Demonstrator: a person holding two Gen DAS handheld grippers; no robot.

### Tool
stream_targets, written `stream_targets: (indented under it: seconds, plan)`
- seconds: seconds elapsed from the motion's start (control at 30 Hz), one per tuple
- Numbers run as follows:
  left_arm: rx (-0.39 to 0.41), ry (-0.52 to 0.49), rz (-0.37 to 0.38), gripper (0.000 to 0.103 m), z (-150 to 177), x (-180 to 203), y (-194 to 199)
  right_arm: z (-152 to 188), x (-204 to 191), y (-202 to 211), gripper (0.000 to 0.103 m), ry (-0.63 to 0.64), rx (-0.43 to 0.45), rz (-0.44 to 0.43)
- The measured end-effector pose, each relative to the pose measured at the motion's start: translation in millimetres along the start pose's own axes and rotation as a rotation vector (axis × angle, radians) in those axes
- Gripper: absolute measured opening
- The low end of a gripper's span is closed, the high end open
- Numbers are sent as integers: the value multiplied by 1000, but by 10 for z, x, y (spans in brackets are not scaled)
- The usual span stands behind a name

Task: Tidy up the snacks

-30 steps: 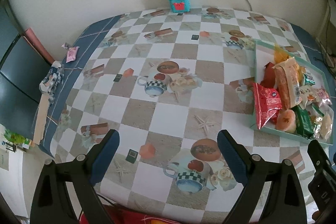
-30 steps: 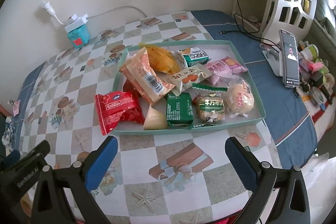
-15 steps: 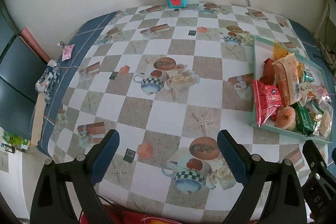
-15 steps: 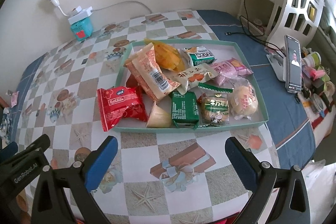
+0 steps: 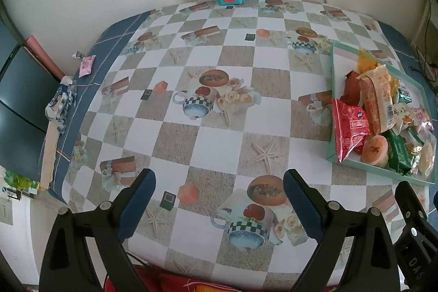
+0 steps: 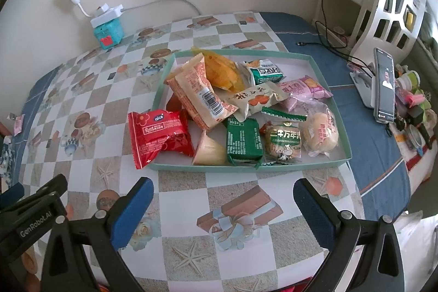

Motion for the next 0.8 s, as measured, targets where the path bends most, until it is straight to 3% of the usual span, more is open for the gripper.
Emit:
stream_targets:
  seconds: [0.8]
  plan:
    - [-15,-4,0,94,27,3,-31,9,-33,-3,103,11,-5,-3]
Point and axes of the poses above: each gripper's, at about its wrist camera, not at the fingertips, and y roughly against the way its jaws point, x to its right, z to its underside, the point moved 6 cm from there along -y, roughly the way its jaws point, and after that the axes turned 13 degrees about x, right-handed, at the moved point
